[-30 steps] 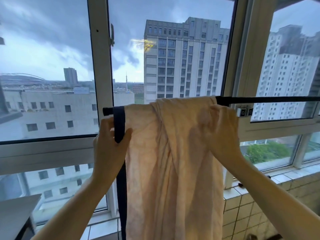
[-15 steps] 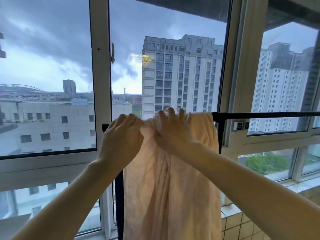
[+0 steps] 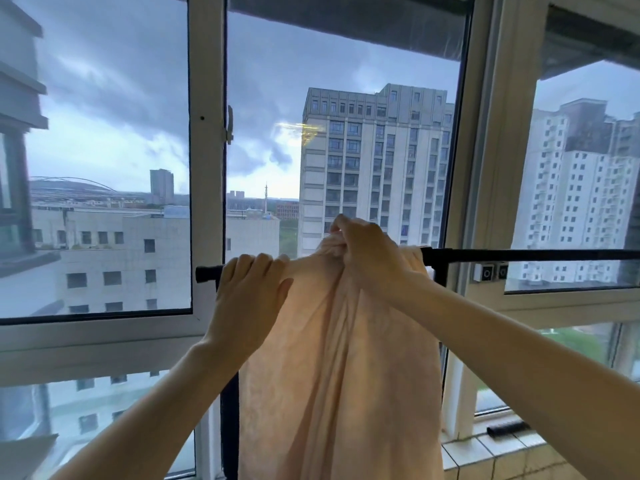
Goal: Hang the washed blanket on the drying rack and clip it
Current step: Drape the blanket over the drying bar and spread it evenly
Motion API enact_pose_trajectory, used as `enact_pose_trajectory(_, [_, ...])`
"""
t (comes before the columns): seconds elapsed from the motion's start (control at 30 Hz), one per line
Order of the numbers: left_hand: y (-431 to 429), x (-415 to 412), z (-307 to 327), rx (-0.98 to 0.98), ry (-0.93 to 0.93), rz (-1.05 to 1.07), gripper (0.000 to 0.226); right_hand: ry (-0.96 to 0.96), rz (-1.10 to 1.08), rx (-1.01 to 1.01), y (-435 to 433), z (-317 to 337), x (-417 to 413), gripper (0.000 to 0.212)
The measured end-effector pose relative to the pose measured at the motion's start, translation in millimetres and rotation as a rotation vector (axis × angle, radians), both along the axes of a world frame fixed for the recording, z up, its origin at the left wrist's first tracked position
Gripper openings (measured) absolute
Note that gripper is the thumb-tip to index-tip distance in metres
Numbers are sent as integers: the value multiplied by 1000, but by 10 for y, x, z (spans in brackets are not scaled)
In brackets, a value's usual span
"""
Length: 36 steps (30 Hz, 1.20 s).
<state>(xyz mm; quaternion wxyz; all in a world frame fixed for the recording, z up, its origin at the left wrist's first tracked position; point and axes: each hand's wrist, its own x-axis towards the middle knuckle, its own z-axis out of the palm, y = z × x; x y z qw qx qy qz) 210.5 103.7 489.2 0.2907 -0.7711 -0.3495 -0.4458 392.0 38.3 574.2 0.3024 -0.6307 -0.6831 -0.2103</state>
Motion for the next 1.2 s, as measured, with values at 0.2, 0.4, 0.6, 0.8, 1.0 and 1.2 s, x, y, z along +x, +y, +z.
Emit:
enact_pose_trajectory(0.2, [38,18,-29,105,10,72,27,140,57,69,40,243,445,38])
enact_pose_trajectory(0.4, [2,-58,-58,112,27,182,28,106,-36,206,-159,336,1022,38])
enact_pose_trajectory(0.6, [-121,-64,-1,10,7,255,16,146,-116,81,-341,189,1689,36])
enact_pose_trajectory(0.8, [-291,267,156,-191,-89,215,37,62,-60,53,-470,-24,1719,31])
enact_pose_trajectory(1.0, [-374,803,270,-167,-32,-37,37,-76,-196,29,-475,-71,1589,46])
enact_pose_trajectory(1.2, [-268,1066,176,-109,31,44,44,-112,-66,-62,-365,2,1463,50])
